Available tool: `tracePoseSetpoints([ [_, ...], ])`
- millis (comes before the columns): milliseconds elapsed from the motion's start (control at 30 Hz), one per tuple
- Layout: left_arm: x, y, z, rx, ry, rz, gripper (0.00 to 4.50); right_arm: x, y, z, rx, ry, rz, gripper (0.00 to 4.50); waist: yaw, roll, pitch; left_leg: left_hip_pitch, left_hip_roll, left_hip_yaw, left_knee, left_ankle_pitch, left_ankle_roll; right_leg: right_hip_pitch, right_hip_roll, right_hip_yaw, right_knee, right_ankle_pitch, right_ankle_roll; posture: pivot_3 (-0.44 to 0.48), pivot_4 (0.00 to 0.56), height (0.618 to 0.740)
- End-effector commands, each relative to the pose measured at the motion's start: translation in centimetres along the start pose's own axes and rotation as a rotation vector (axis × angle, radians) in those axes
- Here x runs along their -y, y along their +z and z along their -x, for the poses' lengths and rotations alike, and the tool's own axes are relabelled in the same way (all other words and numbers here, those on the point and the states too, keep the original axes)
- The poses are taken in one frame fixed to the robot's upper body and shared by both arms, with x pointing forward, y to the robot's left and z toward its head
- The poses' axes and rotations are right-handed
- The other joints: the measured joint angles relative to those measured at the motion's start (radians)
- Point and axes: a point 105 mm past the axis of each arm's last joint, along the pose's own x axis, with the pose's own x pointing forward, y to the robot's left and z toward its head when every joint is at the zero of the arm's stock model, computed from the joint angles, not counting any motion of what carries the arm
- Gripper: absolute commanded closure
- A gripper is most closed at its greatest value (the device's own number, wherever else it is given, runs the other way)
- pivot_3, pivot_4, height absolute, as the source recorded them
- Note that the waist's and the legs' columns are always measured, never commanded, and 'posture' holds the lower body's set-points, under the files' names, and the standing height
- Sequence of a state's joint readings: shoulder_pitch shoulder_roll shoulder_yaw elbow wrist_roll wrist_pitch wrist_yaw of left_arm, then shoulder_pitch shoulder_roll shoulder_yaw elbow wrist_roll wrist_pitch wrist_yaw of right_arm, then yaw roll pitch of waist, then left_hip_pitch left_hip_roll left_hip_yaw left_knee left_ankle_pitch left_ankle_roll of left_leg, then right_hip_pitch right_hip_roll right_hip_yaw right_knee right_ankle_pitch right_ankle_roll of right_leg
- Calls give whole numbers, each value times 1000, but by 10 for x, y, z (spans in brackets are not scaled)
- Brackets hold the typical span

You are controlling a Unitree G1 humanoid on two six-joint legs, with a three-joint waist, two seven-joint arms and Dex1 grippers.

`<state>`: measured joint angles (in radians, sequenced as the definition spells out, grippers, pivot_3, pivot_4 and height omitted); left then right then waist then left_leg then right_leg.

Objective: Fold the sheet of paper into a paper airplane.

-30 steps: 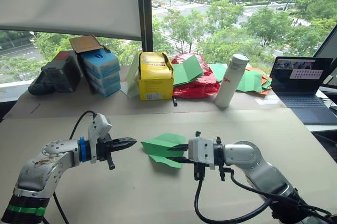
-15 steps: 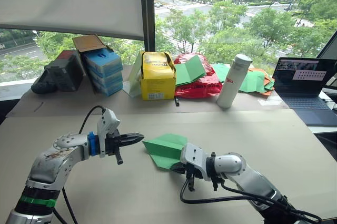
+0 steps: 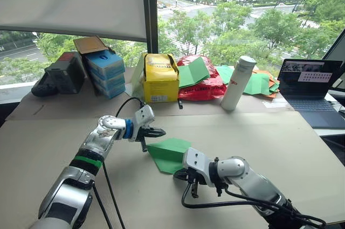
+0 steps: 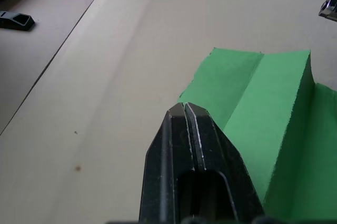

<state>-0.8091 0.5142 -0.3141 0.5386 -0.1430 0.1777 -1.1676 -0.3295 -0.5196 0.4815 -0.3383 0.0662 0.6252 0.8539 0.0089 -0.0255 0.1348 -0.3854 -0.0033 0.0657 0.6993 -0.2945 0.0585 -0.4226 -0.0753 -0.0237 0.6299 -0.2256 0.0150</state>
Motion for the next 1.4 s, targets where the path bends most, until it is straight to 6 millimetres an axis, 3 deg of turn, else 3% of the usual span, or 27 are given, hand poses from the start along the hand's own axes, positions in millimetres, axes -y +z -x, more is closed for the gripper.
tracePoseSetpoints([
  [33, 8, 15, -5, 1, -107, -113, 4500, -4, -18, -3, -66, -8, -70, 4453, -1, 0, 0, 0, 0, 0, 0, 0, 0, 0, 0, 0, 0, 0, 0, 0, 150, 740],
  [400, 39, -14, 1, -54, -200, -131, 4500, 4, -16, -2, -58, -62, -91, 4453, -9, 0, 0, 0, 1, -1, 1, 0, 1, 0, -1, 1, 1, 0, 0, 0, 150, 740],
  [900, 67, -1, 4, -21, -208, -133, 4500, 5, -19, 4, -81, -56, -88, 4453, -6, 0, 0, 0, 1, -1, 1, -1, 1, 0, -1, 1, 1, 0, 0, 0, 150, 740],
  [1033, 71, -4, 3, -24, -204, -123, 4500, 7, -9, 21, -89, -50, -66, 4453, 4, 0, 0, 0, 1, -1, 2, -1, 2, 0, -1, 1, 1, 0, 0, 0, 150, 740],
  [1167, 75, -6, 1, -20, -192, -109, 4500, -3, 4, 34, -74, -1, -78, 4453, 7, 0, 0, -4, 1, -2, 5, -2, 3, -1, -2, 0, 0, 1, 2, 0, 150, 740],
  [1267, 78, -8, 0, -18, -192, -101, 4500, -3, 21, 37, -16, 6, -106, 4453, 3, 0, 0, -4, 1, -2, 6, -2, 4, -1, -2, 0, 0, 1, 2, 0, 150, 740],
  [1400, 81, -10, -1, -26, -195, -104, 4500, 11, 43, 34, 82, -43, -159, 4453, -1, 1, 0, -4, 2, -2, 5, -2, 3, -2, -1, 1, 1, 1, 1, 0, 150, 740],
])
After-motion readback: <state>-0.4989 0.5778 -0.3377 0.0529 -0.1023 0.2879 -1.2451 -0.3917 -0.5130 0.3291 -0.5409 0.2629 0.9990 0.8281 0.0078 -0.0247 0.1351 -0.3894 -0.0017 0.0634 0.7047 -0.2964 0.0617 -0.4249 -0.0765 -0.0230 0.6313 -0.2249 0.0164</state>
